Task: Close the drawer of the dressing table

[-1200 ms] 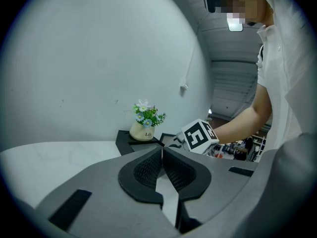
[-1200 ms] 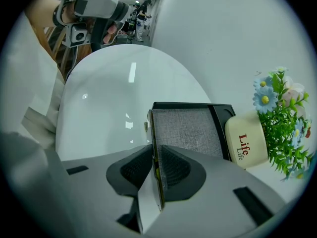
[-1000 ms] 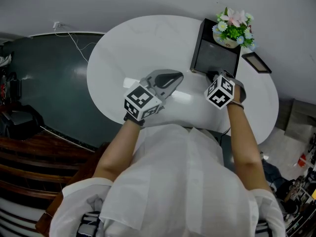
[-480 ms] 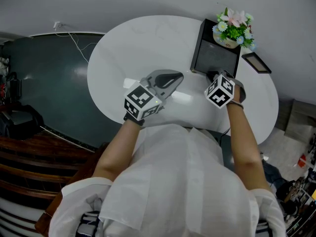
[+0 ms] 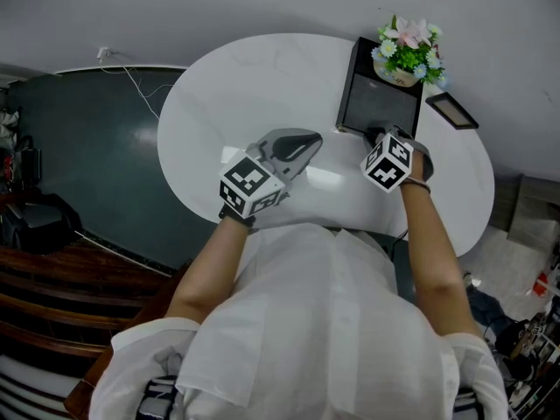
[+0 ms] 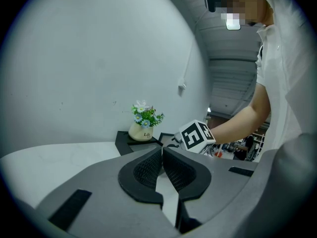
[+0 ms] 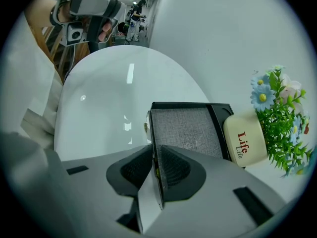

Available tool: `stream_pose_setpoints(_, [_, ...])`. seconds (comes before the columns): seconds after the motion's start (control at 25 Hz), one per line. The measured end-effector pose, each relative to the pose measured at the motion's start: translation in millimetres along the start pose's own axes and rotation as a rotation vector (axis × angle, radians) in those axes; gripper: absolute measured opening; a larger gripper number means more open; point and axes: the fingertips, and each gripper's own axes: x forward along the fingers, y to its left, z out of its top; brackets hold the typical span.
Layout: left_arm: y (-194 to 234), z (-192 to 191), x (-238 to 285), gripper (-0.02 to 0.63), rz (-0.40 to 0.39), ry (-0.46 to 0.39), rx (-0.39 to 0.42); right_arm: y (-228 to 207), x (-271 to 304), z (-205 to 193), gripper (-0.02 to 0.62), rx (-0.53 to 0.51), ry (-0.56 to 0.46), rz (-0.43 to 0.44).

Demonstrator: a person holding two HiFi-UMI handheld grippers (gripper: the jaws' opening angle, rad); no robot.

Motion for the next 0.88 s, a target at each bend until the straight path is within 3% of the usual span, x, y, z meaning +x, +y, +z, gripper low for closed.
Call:
stream_pose_setpoints(0.32, [-5.7,2.1,-0.7,0.018,-0.005,0.01,0.016,-4.8,-8.4,-4.7,0.048,0.095,-0.036,-0.028])
stream_pose_setpoints(0.44, [-6.5,4.0,-2.0,0.018,-0.003,0.01,0.022,-11.7,-22.9,-6.9,0.048,0.241,-0.111,-0.05])
stream_pose_setpoints(0.64, [-9.6,8.0,0.0,0.018,-0.012,0.01,0.031,-20.5,-54.2,-21.2,0.044,0.596,-0.309,-0.086])
stream_pose_setpoints(0.88, [-17.0,17.7,8.6,0.018,-0.038,0.008,0.058,-31.5,-95.0,-42.8,0.034,0.847,-0.521,-0.18])
